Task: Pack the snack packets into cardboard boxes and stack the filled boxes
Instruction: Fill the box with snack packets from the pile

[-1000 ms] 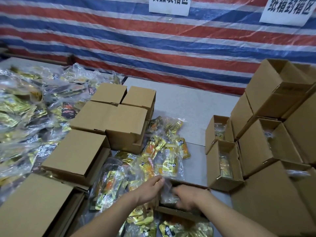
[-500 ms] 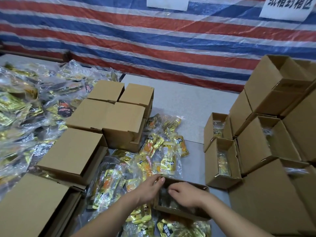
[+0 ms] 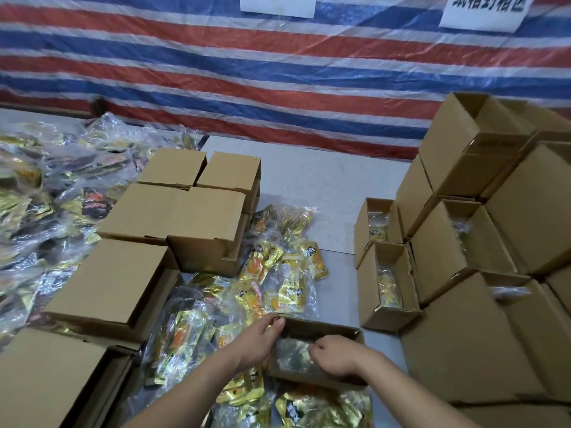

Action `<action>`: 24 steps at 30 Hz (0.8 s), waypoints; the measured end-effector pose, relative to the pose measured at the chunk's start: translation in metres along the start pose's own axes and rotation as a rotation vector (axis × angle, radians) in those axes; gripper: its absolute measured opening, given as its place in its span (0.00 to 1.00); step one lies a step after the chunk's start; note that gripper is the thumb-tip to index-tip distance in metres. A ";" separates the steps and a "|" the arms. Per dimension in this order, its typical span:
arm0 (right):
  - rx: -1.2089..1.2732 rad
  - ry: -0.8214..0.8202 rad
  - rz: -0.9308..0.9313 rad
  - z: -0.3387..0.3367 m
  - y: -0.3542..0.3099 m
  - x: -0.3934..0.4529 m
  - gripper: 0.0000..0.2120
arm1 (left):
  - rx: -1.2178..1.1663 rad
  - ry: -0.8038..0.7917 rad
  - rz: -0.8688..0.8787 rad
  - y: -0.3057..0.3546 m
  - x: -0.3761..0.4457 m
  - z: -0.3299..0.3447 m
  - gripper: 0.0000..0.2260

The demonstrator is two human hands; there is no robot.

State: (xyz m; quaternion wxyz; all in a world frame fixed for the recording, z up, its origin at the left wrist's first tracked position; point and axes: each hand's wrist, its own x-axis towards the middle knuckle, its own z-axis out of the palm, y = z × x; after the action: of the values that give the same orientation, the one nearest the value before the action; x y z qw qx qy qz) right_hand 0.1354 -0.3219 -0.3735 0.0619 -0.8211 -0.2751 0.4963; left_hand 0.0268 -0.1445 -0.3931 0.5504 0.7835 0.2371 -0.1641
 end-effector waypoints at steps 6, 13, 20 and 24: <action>-0.039 -0.054 0.107 0.012 -0.006 -0.001 0.27 | 0.039 0.021 0.000 0.000 0.000 0.004 0.13; 0.071 0.601 -0.236 -0.016 -0.001 -0.033 0.03 | 0.059 0.057 -0.007 0.006 0.000 0.006 0.18; -0.356 0.397 -0.093 -0.022 0.013 -0.011 0.13 | 0.067 0.054 -0.041 0.010 -0.003 0.006 0.23; -0.339 0.487 -0.102 -0.019 0.015 -0.013 0.05 | 0.086 0.040 -0.040 0.019 -0.006 0.004 0.21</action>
State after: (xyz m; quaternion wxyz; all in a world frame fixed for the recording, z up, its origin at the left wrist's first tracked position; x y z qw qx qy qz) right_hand 0.1529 -0.3381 -0.3601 0.0132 -0.8997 -0.3720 0.2280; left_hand 0.0325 -0.1550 -0.3768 0.5078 0.8048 0.2564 -0.1695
